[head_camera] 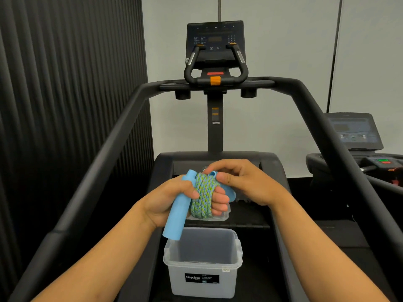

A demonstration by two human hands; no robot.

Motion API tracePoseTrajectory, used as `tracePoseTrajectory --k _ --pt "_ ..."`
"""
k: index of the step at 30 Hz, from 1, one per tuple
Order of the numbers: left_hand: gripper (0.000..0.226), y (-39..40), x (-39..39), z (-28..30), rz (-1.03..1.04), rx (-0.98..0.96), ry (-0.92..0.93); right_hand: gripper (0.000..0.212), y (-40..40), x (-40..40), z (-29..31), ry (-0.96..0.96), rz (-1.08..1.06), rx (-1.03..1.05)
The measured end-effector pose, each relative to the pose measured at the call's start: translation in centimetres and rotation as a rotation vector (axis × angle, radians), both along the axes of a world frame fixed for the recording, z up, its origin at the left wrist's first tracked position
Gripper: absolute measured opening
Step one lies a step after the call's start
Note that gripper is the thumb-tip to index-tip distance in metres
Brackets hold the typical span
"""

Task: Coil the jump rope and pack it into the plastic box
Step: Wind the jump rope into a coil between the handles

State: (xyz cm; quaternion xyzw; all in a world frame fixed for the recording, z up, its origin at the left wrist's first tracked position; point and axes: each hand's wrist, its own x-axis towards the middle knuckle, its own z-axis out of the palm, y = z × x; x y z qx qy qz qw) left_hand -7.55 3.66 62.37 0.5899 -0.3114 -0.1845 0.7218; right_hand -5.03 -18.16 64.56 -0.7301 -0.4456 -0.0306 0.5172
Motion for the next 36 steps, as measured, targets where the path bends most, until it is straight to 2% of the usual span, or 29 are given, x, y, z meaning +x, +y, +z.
tracePoseTrajectory --k 2,4,8,11,15,19,23,28,32,36 --pt "0.069 0.0 0.0 -0.3 -0.015 -0.056 0.056 0.028 0.7 0.4 -1.2 0.156 0.106 0.141" --pt "0.062 -0.1 -0.2 -0.4 -0.080 -0.097 0.098 0.030 1.3 0.4 -2.2 0.319 0.213 0.241" --pt "0.047 -0.1 -0.7 -0.6 -0.217 -0.163 0.091 0.025 2.6 -0.3 -3.0 0.534 0.486 0.231" --pt "0.048 0.1 -0.5 -0.7 -0.284 -0.236 0.105 0.032 3.6 -0.7 -3.2 0.670 0.490 0.310" --pt "0.049 0.8 0.0 -0.6 -0.126 -0.197 0.110 0.042 4.7 -1.6 -3.9 0.815 0.402 0.502" --pt "0.054 0.8 0.4 -0.2 0.001 -0.154 0.120 0.044 5.6 -1.5 -4.7 0.829 0.382 0.550" --pt "0.048 0.6 0.8 -0.3 0.014 -0.086 0.090 0.045 5.9 -1.0 -5.8 0.736 0.432 0.559" --pt "0.048 0.7 0.9 -1.0 0.048 -0.054 0.050 0.041 5.7 -1.1 -6.2 0.608 0.365 0.415" --pt "0.040 0.5 1.0 -1.3 0.078 -0.058 0.038 0.027 5.6 -1.3 -5.9 0.649 0.268 0.364" --pt "0.037 0.5 1.3 -1.7 0.107 -0.046 0.032 0.026 5.5 -1.2 -5.6 0.683 0.193 0.357"
